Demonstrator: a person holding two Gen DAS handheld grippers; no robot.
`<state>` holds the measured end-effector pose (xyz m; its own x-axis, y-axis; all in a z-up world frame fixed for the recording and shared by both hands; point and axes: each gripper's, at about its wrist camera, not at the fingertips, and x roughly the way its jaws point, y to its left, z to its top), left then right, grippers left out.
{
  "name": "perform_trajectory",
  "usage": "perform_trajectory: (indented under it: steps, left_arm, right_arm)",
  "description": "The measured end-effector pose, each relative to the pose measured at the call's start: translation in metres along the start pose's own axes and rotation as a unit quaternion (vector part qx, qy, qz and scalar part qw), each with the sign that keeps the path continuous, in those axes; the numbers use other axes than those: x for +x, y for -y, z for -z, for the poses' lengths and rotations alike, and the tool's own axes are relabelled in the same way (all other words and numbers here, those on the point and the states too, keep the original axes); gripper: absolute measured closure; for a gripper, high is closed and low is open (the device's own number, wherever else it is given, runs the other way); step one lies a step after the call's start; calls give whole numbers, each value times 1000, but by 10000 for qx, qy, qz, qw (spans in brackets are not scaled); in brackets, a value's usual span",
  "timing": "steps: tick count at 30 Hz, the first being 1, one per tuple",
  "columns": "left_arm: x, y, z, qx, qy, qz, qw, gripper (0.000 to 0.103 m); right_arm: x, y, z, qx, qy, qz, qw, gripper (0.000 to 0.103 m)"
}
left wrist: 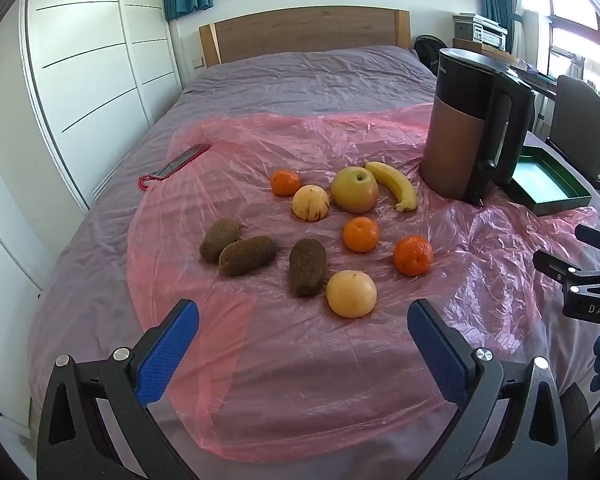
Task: Organize fruits
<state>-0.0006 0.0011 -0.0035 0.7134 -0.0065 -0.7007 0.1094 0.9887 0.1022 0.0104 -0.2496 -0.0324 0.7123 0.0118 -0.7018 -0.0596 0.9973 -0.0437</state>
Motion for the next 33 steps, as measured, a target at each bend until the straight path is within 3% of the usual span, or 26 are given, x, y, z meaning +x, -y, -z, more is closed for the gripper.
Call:
perform_trajectory:
  steps: [33]
  left_arm:
    - [11, 4, 3, 33, -106, -14, 9999, 1]
  right_arm:
    - [2, 4, 4, 38, -34, -6, 10000, 0]
